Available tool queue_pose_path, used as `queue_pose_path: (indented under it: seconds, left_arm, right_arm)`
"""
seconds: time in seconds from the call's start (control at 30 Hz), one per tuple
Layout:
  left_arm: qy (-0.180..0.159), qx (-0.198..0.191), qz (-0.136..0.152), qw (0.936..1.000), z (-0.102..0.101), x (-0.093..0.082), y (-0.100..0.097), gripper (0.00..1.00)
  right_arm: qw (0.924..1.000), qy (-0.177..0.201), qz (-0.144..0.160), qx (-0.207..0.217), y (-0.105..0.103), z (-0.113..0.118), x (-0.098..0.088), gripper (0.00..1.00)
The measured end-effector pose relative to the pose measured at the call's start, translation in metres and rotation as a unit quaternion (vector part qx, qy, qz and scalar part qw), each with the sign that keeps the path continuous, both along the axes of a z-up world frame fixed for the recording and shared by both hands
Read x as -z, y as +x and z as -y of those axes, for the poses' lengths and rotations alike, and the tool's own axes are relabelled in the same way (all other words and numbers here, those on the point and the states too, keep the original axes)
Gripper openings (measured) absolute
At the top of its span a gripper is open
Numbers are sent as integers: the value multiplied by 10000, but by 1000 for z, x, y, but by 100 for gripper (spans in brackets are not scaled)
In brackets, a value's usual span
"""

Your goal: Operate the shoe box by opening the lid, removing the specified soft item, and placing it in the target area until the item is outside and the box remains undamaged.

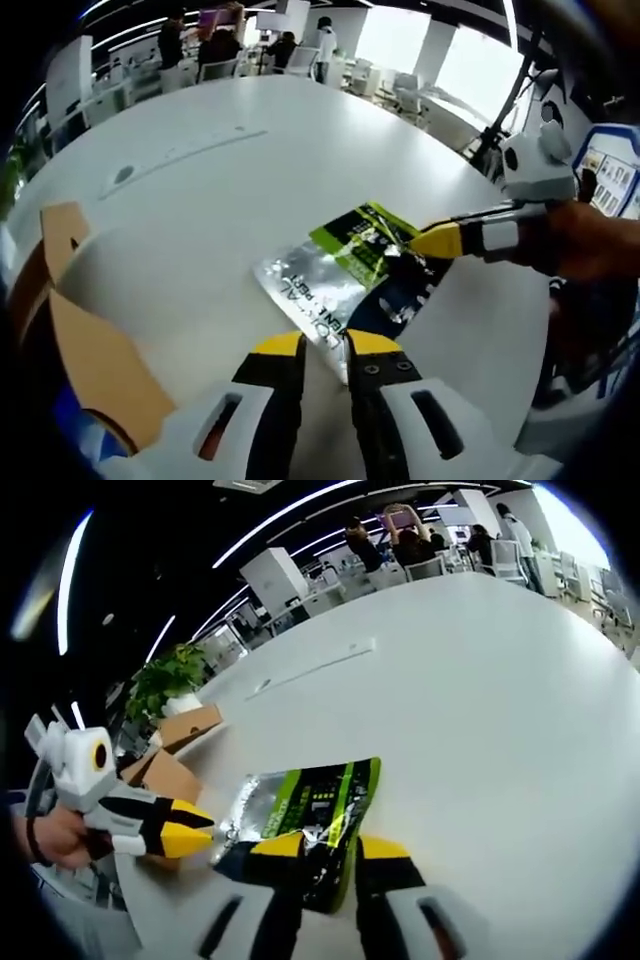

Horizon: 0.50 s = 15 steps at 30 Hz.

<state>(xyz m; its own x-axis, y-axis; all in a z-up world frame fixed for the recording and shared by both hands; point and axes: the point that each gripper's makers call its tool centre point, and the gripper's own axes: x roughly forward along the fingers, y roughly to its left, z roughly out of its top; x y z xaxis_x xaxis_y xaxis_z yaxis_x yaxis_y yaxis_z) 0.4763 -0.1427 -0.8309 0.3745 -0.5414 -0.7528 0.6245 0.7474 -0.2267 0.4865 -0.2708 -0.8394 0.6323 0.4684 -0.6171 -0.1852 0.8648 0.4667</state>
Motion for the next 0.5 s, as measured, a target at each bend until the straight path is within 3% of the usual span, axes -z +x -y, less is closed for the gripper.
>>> queue_pose_path:
  seconds: [0.23,0.37,0.5]
  left_arm:
    - [-167,-43,-37,9998,0,-10,-3,17]
    - [-264,-68,18,9996,-1,-21,-4,16]
    - [-299,-89,59,9995,-7,-30,-4,16]
  right_arm:
    - [9998,23,136,110,1,3,-11,17]
    - [9995,67,285,107,-2,-2,-30,17]
    - [9995,32,320,67,-6,-5,-33,18]
